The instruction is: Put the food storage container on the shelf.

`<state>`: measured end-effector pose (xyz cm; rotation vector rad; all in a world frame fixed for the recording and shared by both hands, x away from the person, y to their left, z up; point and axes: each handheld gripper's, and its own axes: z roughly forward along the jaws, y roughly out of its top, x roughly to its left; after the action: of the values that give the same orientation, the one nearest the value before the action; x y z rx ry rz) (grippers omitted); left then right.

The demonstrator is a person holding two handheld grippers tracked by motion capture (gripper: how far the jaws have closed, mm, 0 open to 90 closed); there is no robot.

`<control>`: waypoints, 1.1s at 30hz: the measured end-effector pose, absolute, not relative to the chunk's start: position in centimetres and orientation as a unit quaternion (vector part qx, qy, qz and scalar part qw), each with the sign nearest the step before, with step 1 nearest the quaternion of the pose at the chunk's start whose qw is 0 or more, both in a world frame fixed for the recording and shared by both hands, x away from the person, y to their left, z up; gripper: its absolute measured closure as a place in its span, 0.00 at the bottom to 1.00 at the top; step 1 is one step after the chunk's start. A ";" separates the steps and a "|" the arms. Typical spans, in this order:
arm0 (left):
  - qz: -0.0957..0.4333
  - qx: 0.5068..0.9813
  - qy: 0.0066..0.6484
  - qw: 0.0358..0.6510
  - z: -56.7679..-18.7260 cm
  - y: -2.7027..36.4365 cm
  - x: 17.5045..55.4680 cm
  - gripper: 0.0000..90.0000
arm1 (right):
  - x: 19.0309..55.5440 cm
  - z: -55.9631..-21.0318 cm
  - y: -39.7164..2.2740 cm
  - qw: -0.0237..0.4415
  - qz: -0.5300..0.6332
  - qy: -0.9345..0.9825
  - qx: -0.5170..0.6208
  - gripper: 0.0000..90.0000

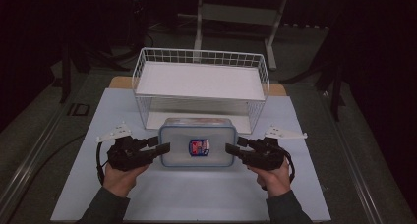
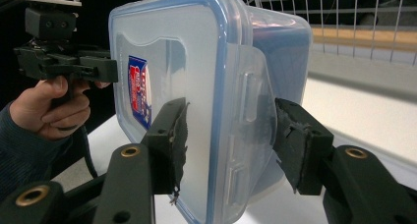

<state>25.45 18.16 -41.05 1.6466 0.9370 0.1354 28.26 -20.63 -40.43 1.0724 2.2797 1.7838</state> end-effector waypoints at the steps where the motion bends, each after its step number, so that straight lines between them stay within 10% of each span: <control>1: 0.059 0.704 0.401 0.584 -40.8 18.2 25.5 0.58 | 28.3 -40.1 -20.6 0.031 0.578 0.738 0.346 0.54; 33: 0.091 0.691 0.377 0.610 -35.8 18.9 29.0 0.58 | 31.6 -34.4 -19.9 0.080 0.605 0.731 0.306 0.54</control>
<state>28.97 18.94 -35.80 1.5946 0.8707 0.2105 31.63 -19.88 -34.36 0.9145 2.1850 1.8096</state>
